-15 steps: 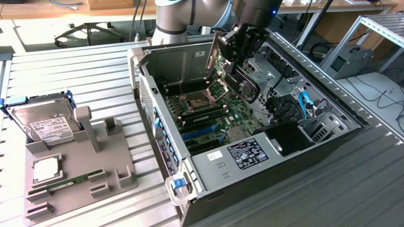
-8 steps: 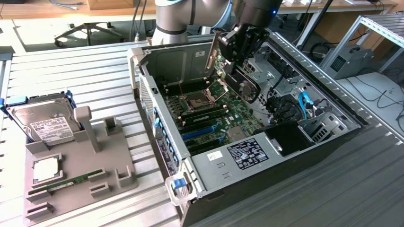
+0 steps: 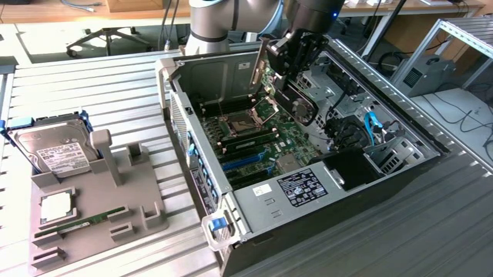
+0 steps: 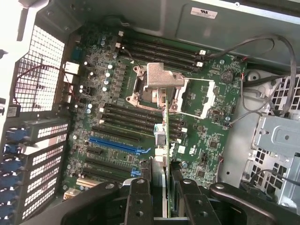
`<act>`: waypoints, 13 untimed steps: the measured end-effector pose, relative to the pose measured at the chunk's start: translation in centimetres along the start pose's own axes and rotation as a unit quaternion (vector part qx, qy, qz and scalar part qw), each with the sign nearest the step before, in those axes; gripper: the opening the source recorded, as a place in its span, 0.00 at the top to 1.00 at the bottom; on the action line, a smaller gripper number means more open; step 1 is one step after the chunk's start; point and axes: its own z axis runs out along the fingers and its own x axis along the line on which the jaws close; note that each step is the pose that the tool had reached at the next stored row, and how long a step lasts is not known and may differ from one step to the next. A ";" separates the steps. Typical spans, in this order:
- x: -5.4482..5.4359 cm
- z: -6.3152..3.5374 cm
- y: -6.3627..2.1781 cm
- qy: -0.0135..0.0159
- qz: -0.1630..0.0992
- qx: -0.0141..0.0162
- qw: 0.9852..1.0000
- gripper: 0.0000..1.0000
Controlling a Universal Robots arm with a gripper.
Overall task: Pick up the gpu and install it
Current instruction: 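Insert the gpu into the slot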
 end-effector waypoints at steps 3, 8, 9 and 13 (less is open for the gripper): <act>0.0 0.00 0.00 0.000 -0.002 0.000 1.000 0.73; 0.0 0.00 0.00 0.000 -0.008 0.000 1.000 0.73; 0.0 0.00 0.00 0.000 -0.008 0.000 1.000 0.73; 0.0 0.00 0.00 0.000 -0.012 0.001 1.000 0.73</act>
